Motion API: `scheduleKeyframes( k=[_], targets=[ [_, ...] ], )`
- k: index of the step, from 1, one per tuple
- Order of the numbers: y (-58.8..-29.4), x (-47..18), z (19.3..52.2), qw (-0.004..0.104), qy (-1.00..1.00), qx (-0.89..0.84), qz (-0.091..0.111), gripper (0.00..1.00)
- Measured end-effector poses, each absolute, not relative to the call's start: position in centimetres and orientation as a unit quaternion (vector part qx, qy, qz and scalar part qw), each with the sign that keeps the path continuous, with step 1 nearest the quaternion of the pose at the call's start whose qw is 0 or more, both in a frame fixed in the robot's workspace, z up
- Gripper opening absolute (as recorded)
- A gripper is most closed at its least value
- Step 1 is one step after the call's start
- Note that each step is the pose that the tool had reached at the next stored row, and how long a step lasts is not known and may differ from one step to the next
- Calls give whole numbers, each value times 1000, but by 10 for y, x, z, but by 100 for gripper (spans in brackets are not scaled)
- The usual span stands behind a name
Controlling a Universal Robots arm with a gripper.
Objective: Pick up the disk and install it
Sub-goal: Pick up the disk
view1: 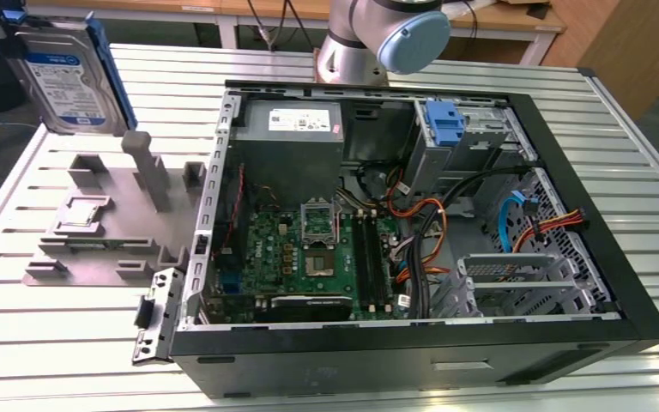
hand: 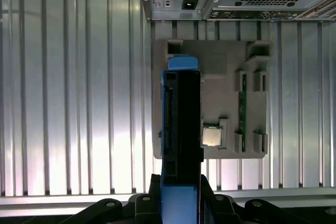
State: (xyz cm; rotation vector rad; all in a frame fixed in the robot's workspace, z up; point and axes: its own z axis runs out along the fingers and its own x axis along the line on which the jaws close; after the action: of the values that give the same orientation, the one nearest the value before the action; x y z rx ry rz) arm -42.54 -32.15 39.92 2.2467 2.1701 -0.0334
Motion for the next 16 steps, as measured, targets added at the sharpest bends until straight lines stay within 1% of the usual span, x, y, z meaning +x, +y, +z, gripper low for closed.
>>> scheduleKeyframes(
  k=[16],
  targets=[
    [-322,-425,409,9,695,719,-11,36]
  ],
)
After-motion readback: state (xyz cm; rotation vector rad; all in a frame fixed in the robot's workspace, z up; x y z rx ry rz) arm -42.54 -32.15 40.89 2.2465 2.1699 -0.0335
